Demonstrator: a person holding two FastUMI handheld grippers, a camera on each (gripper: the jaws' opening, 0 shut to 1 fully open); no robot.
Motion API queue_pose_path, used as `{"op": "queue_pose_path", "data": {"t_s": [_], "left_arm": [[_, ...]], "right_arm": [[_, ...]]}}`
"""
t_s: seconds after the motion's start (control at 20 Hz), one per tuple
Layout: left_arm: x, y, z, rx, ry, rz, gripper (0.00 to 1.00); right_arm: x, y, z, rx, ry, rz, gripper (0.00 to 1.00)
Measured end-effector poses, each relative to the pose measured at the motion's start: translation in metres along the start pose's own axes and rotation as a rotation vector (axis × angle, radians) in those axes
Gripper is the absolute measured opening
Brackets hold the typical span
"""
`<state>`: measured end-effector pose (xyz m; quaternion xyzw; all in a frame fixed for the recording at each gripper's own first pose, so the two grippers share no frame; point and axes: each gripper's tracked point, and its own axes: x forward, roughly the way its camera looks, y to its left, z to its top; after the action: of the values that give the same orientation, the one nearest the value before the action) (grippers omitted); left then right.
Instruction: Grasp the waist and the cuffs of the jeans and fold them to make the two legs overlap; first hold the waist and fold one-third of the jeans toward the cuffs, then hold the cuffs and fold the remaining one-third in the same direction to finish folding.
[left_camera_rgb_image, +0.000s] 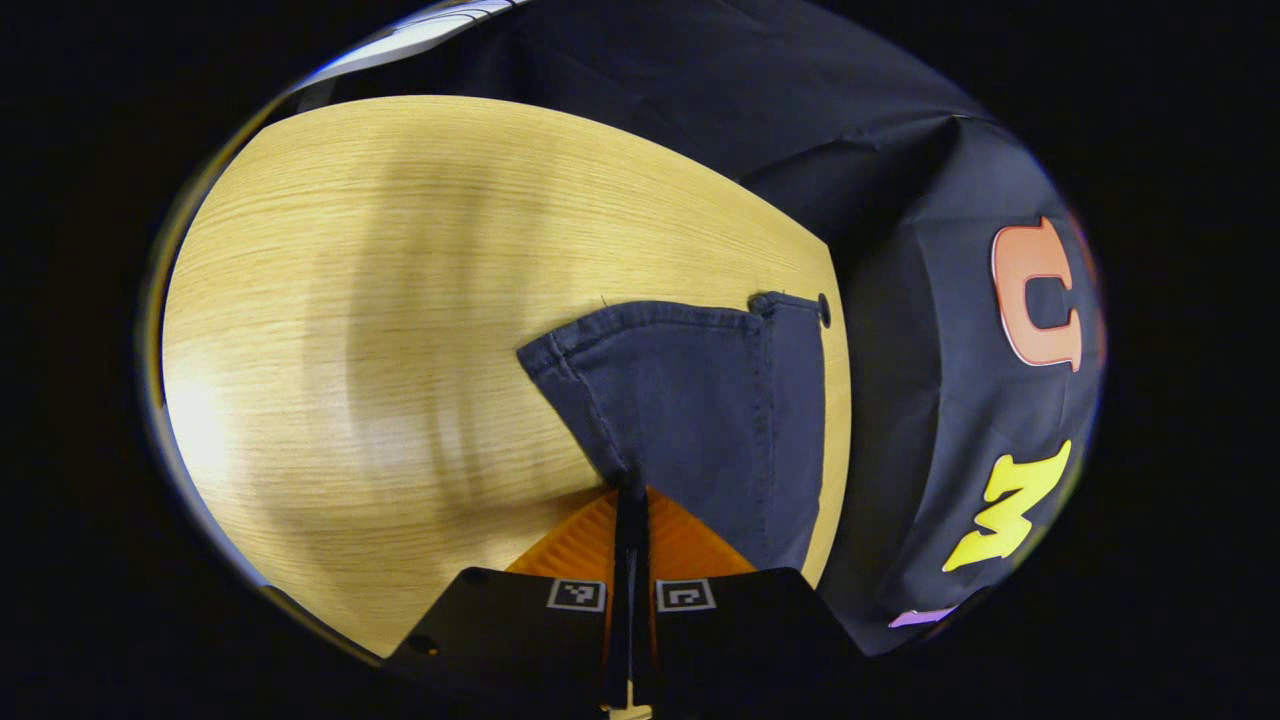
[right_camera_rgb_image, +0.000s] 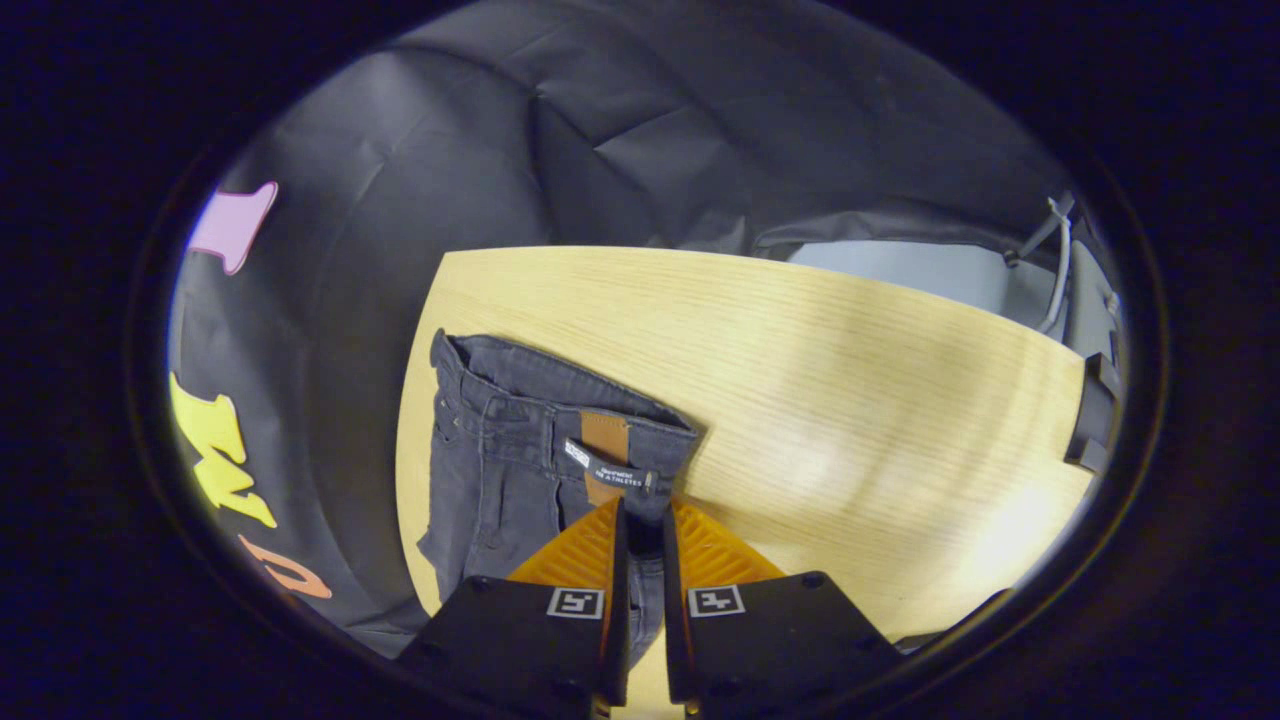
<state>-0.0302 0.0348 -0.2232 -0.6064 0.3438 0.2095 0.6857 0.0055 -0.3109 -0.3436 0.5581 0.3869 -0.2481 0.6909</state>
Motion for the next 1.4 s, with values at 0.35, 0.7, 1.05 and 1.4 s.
{"op": "queue_pose_path", "data": {"t_s": [0.35, 0.7, 1.05, 1.4], "left_arm": [[-0.027, -0.032, 0.000, 0.060, 0.033, -0.039, 0.04], [-0.052, -0.092, 0.010, 0.190, 0.061, -0.116, 0.04], [-0.032, -0.101, 0.001, 0.249, 0.113, -0.087, 0.04], [-0.028, -0.099, -0.001, 0.247, 0.135, -0.083, 0.04]], "right_arm": [[-0.026, 0.007, 0.008, -0.030, -0.005, 0.069, 0.16], [-0.054, 0.035, 0.017, -0.043, -0.022, 0.139, 0.11], [-0.003, 0.011, 0.006, -0.046, 0.031, 0.064, 0.13], [-0.008, 0.004, 0.004, -0.089, -0.008, -0.023, 0.40]]}}
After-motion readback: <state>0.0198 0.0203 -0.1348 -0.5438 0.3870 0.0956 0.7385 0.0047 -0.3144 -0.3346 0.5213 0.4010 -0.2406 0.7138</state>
